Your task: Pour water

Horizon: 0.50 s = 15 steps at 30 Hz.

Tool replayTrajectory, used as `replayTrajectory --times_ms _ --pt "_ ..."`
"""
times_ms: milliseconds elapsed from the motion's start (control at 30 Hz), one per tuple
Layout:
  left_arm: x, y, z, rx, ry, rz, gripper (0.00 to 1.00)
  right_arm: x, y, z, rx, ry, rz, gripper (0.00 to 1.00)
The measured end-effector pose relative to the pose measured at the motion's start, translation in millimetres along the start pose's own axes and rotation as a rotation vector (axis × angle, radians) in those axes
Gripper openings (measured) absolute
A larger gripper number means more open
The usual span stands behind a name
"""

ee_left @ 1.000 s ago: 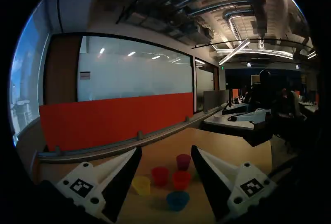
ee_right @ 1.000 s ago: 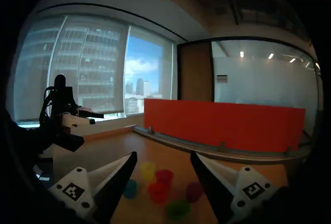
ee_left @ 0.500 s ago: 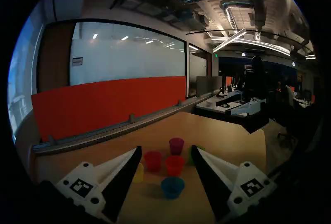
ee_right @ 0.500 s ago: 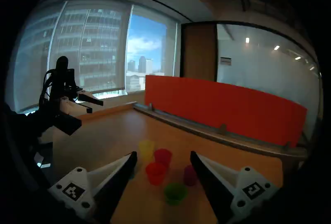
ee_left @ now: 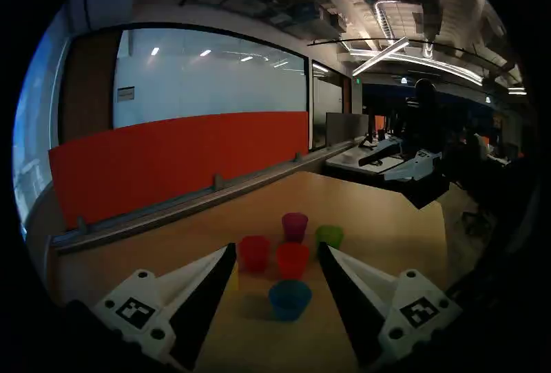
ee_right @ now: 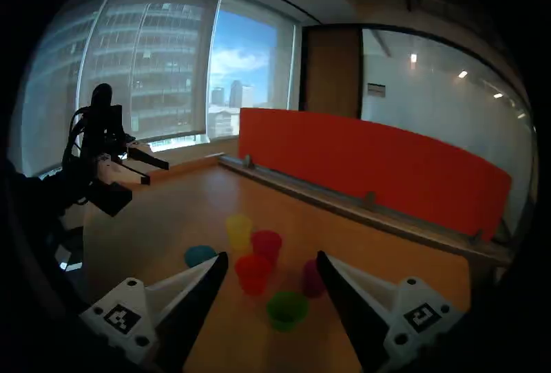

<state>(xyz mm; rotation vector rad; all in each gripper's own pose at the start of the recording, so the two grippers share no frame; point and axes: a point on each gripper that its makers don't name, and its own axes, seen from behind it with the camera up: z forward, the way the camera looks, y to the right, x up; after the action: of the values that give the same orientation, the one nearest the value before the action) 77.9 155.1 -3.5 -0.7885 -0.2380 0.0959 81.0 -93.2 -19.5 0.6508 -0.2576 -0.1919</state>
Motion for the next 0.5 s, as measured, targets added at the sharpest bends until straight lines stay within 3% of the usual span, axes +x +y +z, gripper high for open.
replayTrajectory --times_ms 500 --pt "-51.4 1.4 18.8 -0.018 -0.081 -0.013 0.88 -43.3 9.6 12.7 -0.013 -0.067 0.002 1.00"
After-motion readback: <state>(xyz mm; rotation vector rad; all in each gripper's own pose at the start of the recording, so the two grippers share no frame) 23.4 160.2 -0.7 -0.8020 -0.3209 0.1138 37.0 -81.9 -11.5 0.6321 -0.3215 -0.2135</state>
